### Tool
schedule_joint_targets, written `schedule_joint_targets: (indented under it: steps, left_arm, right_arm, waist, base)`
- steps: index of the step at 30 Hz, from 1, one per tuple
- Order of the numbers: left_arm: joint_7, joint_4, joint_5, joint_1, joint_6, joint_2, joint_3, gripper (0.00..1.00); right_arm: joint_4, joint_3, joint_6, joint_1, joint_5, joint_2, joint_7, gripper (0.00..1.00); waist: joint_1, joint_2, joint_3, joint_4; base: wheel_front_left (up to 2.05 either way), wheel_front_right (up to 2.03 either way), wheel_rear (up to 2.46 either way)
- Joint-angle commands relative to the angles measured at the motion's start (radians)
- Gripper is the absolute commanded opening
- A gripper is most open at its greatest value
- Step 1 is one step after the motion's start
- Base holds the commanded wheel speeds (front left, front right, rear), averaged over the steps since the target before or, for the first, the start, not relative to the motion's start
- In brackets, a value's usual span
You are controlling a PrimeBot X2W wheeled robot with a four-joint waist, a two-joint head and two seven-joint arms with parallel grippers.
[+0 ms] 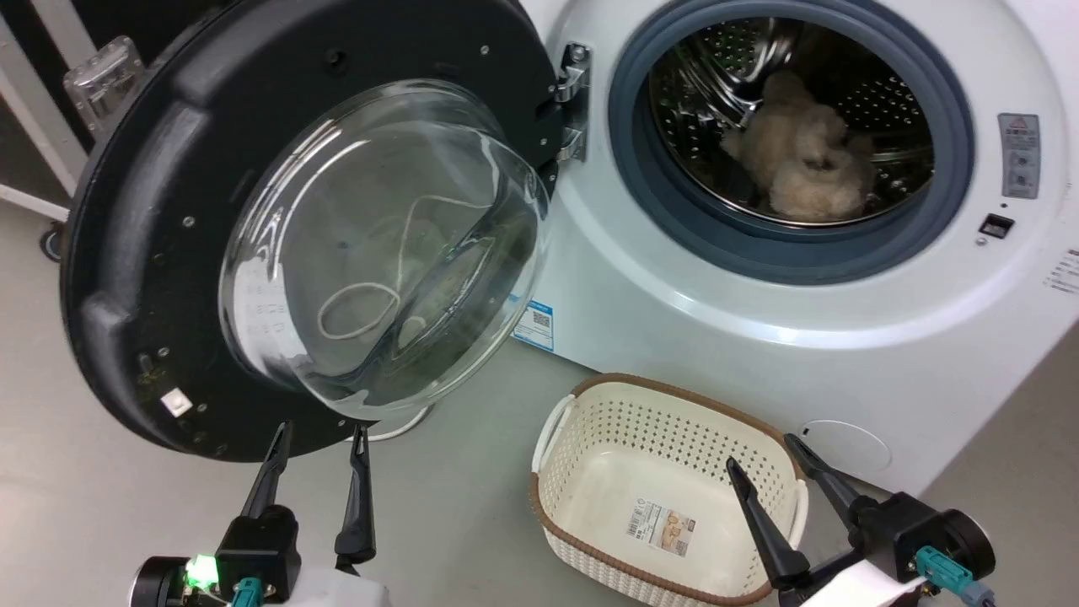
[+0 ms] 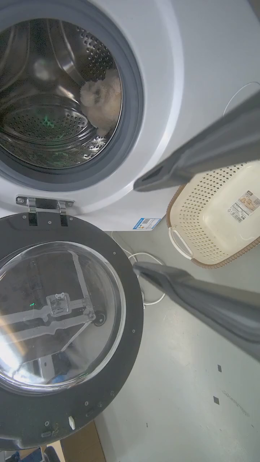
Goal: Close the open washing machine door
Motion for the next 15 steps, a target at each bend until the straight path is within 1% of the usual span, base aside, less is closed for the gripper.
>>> schedule_joint_targets:
  steps: [1, 10, 13, 14, 15]
  left_arm:
    - [-0.012, -0.003, -0.007, 0.013, 0.007, 0.004, -0.001, 1.0]
    - [-0.031, 0.003, -0.008, 0.013, 0.009, 0.008, -0.009, 1.0]
    - [-0.041, 0.009, -0.012, 0.013, 0.01, 0.007, -0.014, 1.0]
    - [-0.043, 0.012, -0.013, 0.014, 0.008, 0.008, -0.015, 0.83]
    - [-0.045, 0.014, -0.013, 0.013, 0.006, 0.009, -0.016, 0.33]
  right_arm:
    - [0.007, 0.008, 0.001, -0.016, 0.009, -0.01, -0.01, 1.0]
    - [0.013, 0.016, 0.001, -0.008, 0.018, -0.012, -0.029, 1.0]
    - [0.016, 0.024, 0.001, -0.004, 0.022, -0.014, -0.04, 1.0]
    - [0.017, 0.026, 0.001, -0.004, 0.023, -0.015, -0.042, 1.0]
    - [0.019, 0.027, 0.001, -0.004, 0.024, -0.016, -0.044, 1.0]
  waist:
    - [0.0, 0.0, 0.0, 0.007]
    - [0.0, 0.0, 0.002, 0.045]
    - [0.0, 0.0, 0.005, 0.068]
    - [0.0, 0.0, 0.005, 0.073]
    - [0.0, 0.0, 0.006, 0.077]
  base:
    - [0.0, 0.0, 0.0]
    - [0.0, 0.0, 0.0]
    - [0.0, 0.0, 0.0]
    - [0.0, 0.0, 0.0]
    - [0.0, 0.0, 0.0]
